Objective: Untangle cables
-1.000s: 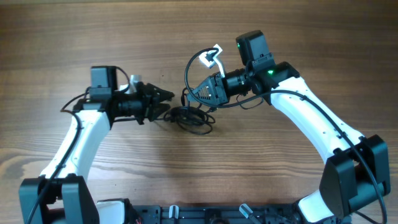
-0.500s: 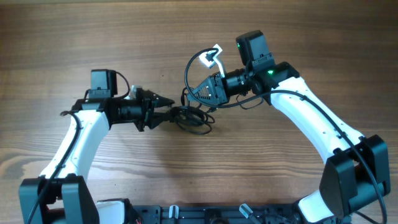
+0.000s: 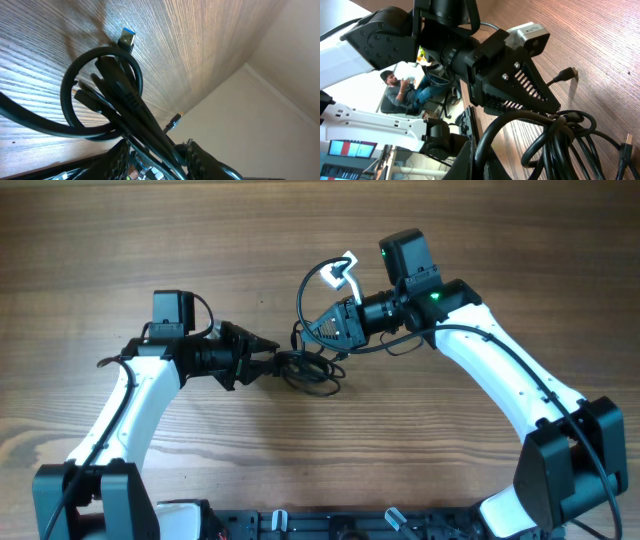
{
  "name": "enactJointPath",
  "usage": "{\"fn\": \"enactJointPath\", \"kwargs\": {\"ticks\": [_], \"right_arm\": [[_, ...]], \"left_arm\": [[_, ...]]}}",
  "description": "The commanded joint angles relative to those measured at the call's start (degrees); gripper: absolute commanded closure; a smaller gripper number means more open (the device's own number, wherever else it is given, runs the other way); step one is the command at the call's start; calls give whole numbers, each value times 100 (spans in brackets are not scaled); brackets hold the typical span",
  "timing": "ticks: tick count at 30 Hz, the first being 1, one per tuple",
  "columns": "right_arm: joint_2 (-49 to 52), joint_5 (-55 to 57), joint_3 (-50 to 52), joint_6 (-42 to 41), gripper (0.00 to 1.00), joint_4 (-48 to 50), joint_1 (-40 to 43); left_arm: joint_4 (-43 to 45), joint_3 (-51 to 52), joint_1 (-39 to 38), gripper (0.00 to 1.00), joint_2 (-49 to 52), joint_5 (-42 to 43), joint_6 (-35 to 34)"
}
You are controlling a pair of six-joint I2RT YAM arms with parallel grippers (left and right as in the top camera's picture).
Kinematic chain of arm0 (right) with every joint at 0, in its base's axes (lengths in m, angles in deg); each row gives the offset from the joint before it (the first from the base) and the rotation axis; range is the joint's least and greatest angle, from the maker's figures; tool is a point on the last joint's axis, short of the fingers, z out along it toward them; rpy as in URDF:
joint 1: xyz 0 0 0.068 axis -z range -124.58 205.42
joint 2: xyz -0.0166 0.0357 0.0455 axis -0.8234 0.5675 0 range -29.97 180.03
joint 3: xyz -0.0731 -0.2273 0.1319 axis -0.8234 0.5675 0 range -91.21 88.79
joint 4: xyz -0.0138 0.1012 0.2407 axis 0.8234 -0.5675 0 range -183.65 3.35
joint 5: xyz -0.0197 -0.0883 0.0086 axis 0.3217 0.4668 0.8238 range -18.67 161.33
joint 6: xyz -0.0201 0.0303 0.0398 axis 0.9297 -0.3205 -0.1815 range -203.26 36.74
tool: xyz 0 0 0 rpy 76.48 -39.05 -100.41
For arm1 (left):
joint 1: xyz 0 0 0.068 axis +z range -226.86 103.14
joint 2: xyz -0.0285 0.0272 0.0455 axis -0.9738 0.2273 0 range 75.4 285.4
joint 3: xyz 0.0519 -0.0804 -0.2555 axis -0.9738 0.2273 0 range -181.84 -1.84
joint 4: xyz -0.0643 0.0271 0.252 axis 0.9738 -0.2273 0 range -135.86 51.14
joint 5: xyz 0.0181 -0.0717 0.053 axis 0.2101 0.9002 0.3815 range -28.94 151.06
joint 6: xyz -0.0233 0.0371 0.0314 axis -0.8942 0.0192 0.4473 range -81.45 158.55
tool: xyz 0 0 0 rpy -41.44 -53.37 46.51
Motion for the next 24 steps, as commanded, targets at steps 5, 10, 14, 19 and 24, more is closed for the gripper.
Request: {"fn": "enactJointPath", "kwargs": {"ticks": [5, 10, 14, 19, 24], "right_arm": [[-61, -52, -48, 26, 96, 4, -26], [-61, -46, -48, 26, 96, 4, -26], [-61, 459, -48, 15, 96, -127, -9], [-61, 804, -48, -35, 96, -356, 68], [-61, 802, -48, -431, 96, -448, 496]], "left_arm": [[85, -68, -267, 58, 293, -118, -31], [201, -68, -308, 96, 297, -120, -28], [286, -68, -149, 96, 297, -323, 503], [280, -68, 431, 96, 297, -1215, 1871], [282, -68, 1080, 96, 297, -1869, 2339]]}}
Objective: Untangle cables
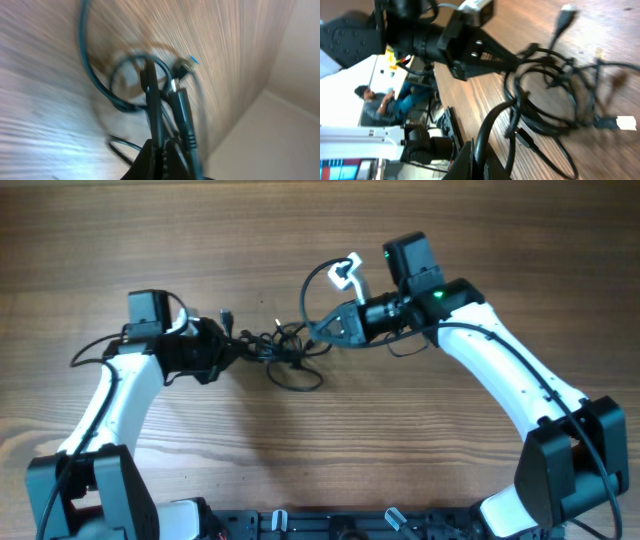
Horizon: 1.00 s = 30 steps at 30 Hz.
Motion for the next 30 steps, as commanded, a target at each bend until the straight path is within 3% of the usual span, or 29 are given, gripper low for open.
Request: {"fn": "enactJointPath", "kwargs": {"ticks": [1, 5, 18, 21, 24, 30], "right_arm": [[-61, -11, -55, -278, 96, -96, 448], [-61, 328, -55, -258, 96, -323, 789], [-61, 4111, -48, -743, 96, -1285, 922], [-50, 3834, 74, -911, 96, -1191, 918], [-20, 2846, 238, -848, 95, -984, 914], [-15, 1147, 306, -101, 77, -868, 614]], "left_arm": [[2, -63, 461, 96, 55, -925, 820], [59, -63, 697, 96, 55, -1648, 986], [446, -63, 999, 96, 55, -2924, 442], [350, -63, 1211, 96, 55, -2767, 442], [345, -63, 1213, 96, 55, -2505, 459], [345, -63, 1132, 96, 55, -2468, 468]]}}
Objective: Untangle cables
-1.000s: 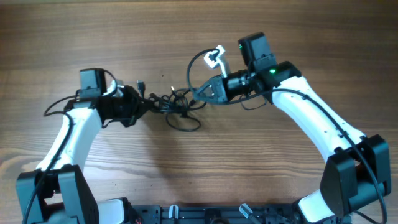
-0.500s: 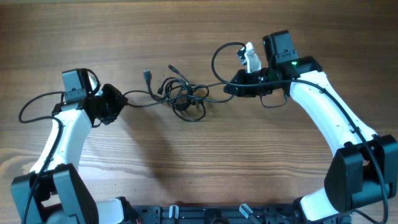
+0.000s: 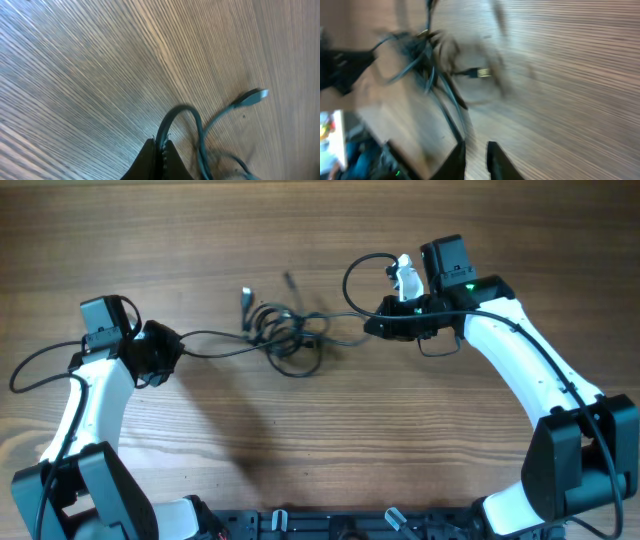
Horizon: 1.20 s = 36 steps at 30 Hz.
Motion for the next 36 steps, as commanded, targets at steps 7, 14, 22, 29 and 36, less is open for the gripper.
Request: {"fn": "enactJointPath", "kwargs": {"ticks": [7, 14, 22, 29, 36], "right_arm": [[-13, -376, 76, -20, 41, 612, -857], [46, 1576, 76, -1663, 48, 1576, -1558], [675, 2170, 76, -2774, 55, 2352, -1725], [1331, 2168, 76, -3364, 54, 3215, -1725], [1399, 1740, 76, -3289, 55, 3569, -1757]], "left_arm": [[61, -63, -273, 96, 55, -260, -11], [184, -63, -586, 93, 55, -260, 61], [516, -63, -713, 4, 55, -260, 442], [619, -63, -710, 0, 55, -260, 439], [1209, -63, -704, 0, 42, 2734, 1209]]}}
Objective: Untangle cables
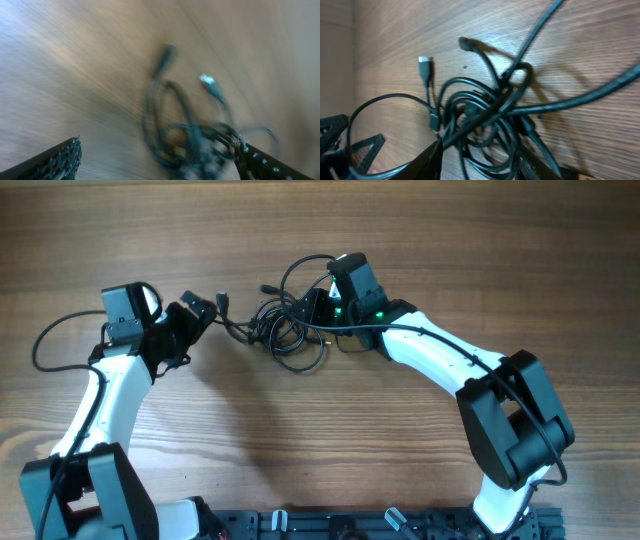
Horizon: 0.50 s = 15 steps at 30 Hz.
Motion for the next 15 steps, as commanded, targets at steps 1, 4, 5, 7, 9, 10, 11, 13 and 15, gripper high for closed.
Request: {"fn": "enactJointPath", "kwargs": {"ticks": [1, 4, 5, 7, 9, 10, 11, 13, 15], "right_arm": [[92, -205, 15, 195, 54, -31, -44], [103, -203, 15, 289, 54, -70, -44], [107, -192, 15, 289, 54, -63, -44], [111, 70, 15, 284, 54, -76, -35], [111, 142, 15, 260, 53, -74, 26], [111, 144, 15, 166, 53, -127, 63], [111, 142, 15, 133, 54, -168, 101], [111, 142, 15, 20, 54, -254, 192], [114, 199, 15, 20, 54, -243, 232]], "left_arm": [[323, -63, -7, 0, 42, 2538, 706], [754, -63, 131, 0, 42, 3569, 496], [850, -63, 168, 0, 42, 3689, 297], [778, -63, 131, 1, 42, 3720, 13], [282, -63, -11, 7, 42, 3665, 216], [7, -63, -85, 12, 42, 3493, 374], [-227, -63, -153, 13, 42, 3279, 483], [-691, -63, -402, 18, 44, 2275, 555], [-667, -63, -772, 23, 44, 1578, 553]]}}
